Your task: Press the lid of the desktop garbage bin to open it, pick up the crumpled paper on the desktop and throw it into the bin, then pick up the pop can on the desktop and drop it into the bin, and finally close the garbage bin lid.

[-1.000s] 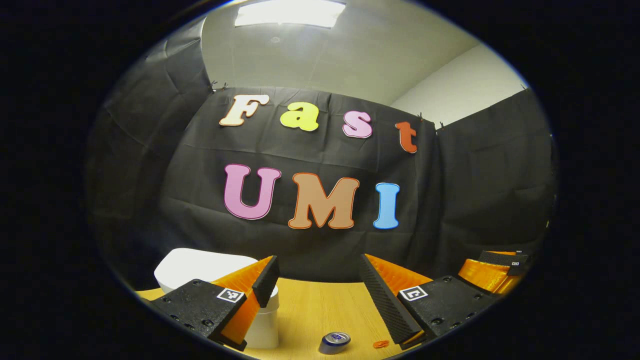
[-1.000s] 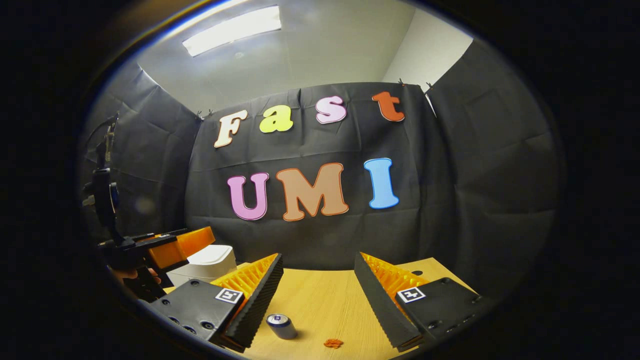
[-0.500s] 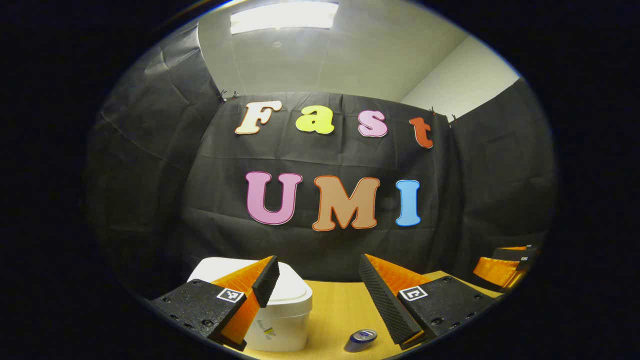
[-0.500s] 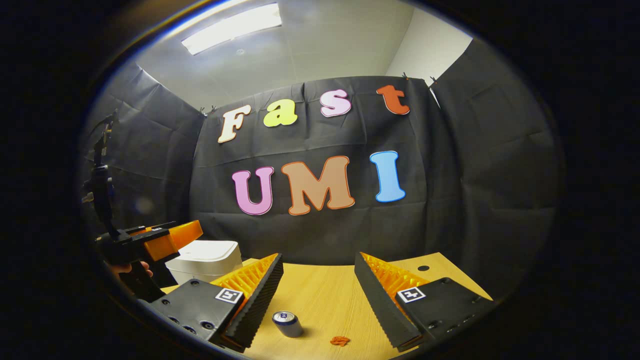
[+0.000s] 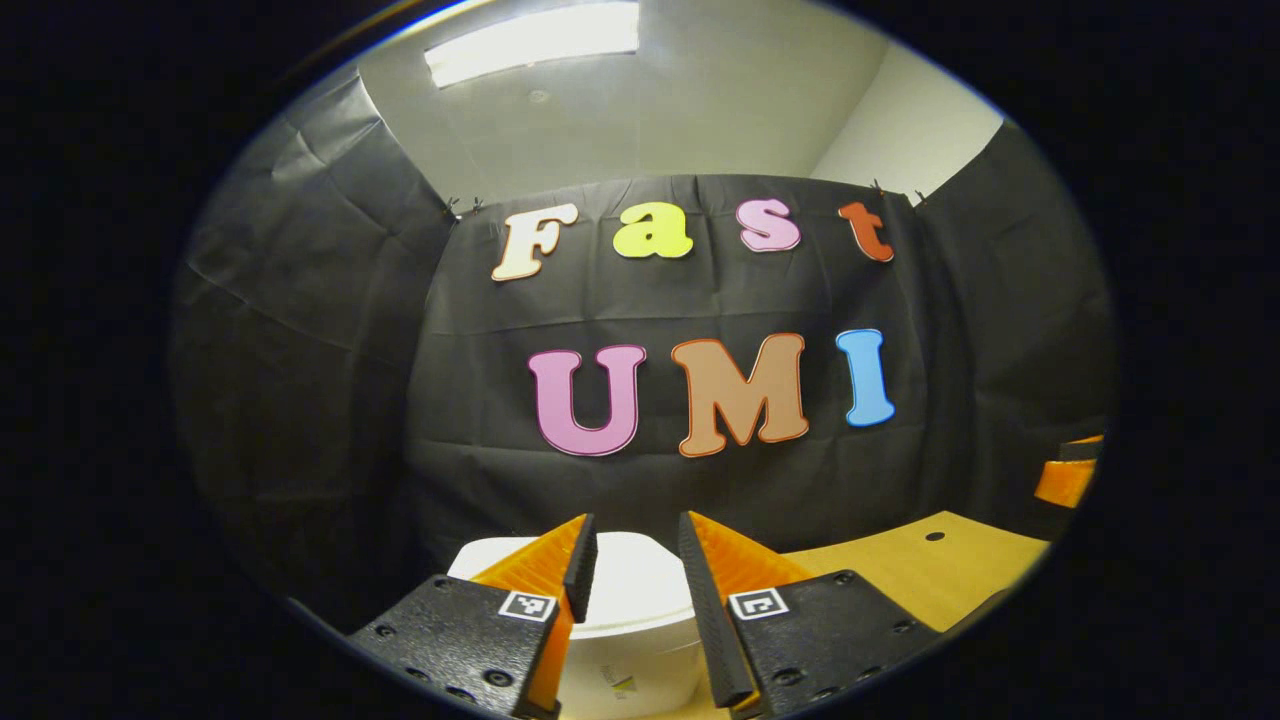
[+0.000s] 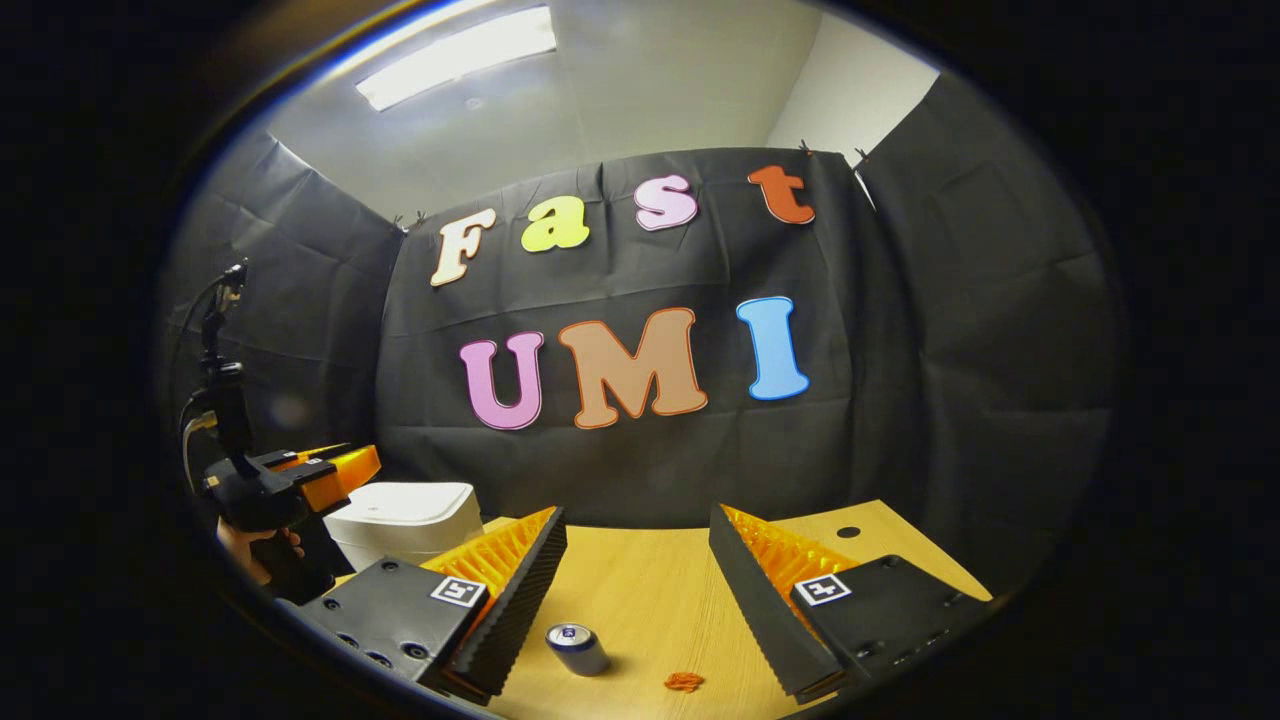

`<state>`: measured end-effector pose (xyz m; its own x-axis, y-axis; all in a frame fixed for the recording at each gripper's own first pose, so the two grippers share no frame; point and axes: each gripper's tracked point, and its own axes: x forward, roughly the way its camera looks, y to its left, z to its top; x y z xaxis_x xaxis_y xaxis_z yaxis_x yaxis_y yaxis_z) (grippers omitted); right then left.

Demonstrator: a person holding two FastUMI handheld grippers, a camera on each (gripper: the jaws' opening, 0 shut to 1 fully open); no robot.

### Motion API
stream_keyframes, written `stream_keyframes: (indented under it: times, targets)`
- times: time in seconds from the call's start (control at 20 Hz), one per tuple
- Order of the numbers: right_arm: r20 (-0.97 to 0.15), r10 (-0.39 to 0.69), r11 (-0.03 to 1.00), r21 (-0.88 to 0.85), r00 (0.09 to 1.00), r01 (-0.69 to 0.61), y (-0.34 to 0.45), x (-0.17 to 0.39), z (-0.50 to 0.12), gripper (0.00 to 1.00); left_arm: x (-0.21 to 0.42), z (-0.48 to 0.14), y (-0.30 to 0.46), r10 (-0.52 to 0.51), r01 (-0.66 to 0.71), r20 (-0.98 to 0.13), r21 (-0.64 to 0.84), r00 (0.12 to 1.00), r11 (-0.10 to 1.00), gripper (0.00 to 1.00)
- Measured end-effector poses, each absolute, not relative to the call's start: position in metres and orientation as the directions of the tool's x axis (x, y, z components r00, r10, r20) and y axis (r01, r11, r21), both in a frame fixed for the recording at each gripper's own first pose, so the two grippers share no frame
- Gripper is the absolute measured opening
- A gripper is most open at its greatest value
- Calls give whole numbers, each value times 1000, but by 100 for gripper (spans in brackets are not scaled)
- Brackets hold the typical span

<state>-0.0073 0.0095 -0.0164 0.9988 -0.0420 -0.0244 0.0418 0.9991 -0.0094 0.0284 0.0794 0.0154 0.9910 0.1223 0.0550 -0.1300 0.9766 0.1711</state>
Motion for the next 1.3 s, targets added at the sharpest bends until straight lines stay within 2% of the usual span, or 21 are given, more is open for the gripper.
stream_keyframes:
  times: [0.05, 0.1, 0.3, 0.35, 0.5, 0.75, 1.3]
  targets:
    - [-27, -41, 999, -20, 999, 41, 11, -7, -17, 95, 32, 8, 86, 144, -148, 37, 168, 989, 975, 43]
    - [-28, -41, 999, -28, 999, 40, 12, -6, -17, 96, 35, 4, 96, 171, -173, 26, 174, 985, 970, 31]
    - [-36, -53, 998, -39, 998, 52, 9, -5, -21, 95, 44, -10, 119, 226, -222, 0, 201, 974, 954, 7]
    - [-39, -60, 998, -36, 997, 59, 6, -3, -22, 95, 46, -14, 121, 228, -221, -10, 200, 974, 955, 4]
    - [-46, -73, 997, -20, 996, 72, 1, 3, -24, 96, 51, -26, 135, 259, -246, -39, 200, 965, 948, 0]
    - [-68, -73, 997, -19, 995, 71, 3, 12, -34, 96, 54, -48, 140, 260, -243, -93, 163, 961, 956, 0]
    - [-147, -42, 999, -9, 988, 41, 7, 26, -59, 96, 51, -52, 141, 272, -261, -59, 146, 961, 954, 0]
